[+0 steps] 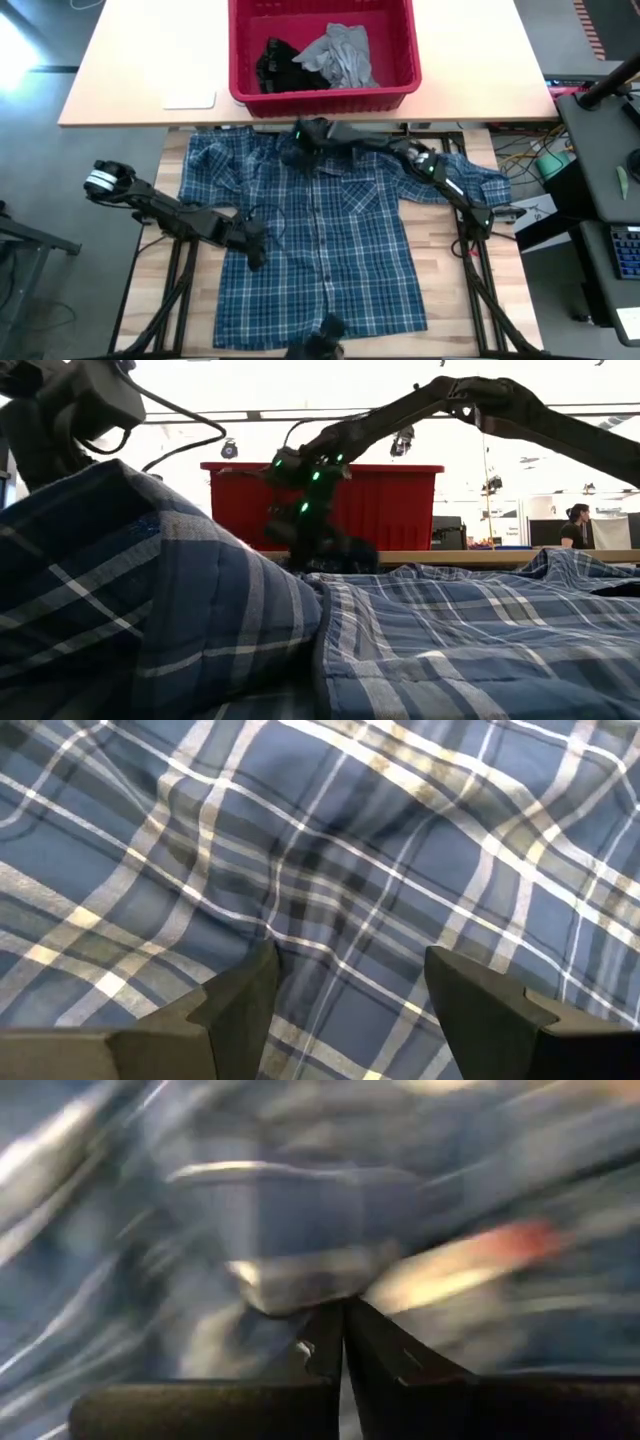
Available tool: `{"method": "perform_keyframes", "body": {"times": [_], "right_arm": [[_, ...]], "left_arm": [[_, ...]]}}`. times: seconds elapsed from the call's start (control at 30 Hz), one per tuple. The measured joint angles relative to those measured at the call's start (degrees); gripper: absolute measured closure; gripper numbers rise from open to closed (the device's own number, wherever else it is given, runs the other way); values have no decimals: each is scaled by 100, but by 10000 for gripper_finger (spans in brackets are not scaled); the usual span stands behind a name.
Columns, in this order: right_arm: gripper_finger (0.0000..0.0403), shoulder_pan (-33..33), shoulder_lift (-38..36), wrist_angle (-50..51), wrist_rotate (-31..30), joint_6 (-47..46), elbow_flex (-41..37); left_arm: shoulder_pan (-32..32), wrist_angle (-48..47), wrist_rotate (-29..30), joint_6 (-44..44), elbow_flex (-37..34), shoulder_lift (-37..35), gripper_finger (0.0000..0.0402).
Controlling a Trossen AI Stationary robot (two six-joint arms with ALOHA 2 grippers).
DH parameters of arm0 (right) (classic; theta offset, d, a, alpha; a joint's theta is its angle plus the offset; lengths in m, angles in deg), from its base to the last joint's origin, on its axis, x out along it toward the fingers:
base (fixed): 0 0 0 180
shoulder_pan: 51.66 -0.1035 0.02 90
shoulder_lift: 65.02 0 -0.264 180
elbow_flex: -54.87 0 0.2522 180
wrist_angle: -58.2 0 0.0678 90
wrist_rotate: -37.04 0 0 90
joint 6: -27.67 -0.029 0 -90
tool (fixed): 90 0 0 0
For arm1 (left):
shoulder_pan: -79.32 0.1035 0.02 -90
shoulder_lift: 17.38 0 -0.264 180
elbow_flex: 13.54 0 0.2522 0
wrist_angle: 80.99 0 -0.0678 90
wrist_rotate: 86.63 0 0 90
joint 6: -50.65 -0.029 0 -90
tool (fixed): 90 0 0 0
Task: Fold Laundry from Bin
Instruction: Fold the blue patterned long sleeve shirt
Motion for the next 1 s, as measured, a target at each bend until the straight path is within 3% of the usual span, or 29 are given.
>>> {"method": "perform_keyframes", "body": {"times": [0.1, 0.17, 0.37, 0.43, 0.5, 0.63, 0.87, 1.0], "right_arm": [[394, 292, -103, 317, -8, 414, 446], [394, 376, -108, 547, 293, 672, 666], [394, 186, -114, 329, 2672, 401, 632], [394, -5, -8, 73, 3073, 199, 621], [394, -263, 202, -240, 3074, 79, 574], [394, -666, 595, -656, 2491, -180, 546], [394, -726, 825, -247, 258, -165, 558], [394, -571, 644, -19, -704, 105, 557]], "left_arm": [[-34, -27, -8, 6, 25, 19, 162], [-36, -36, -24, 12, 23, 9, 162], [-47, -45, -36, 18, 19, 9, 162], [-47, -31, -15, 20, 14, 10, 162], [-47, -16, 9, 18, 10, 9, 162], [-51, -6, 32, 12, 8, 9, 162], [-63, 3, 40, 5, 3, 9, 162], [-69, 7, 42, 1, 3, 9, 162]]}}
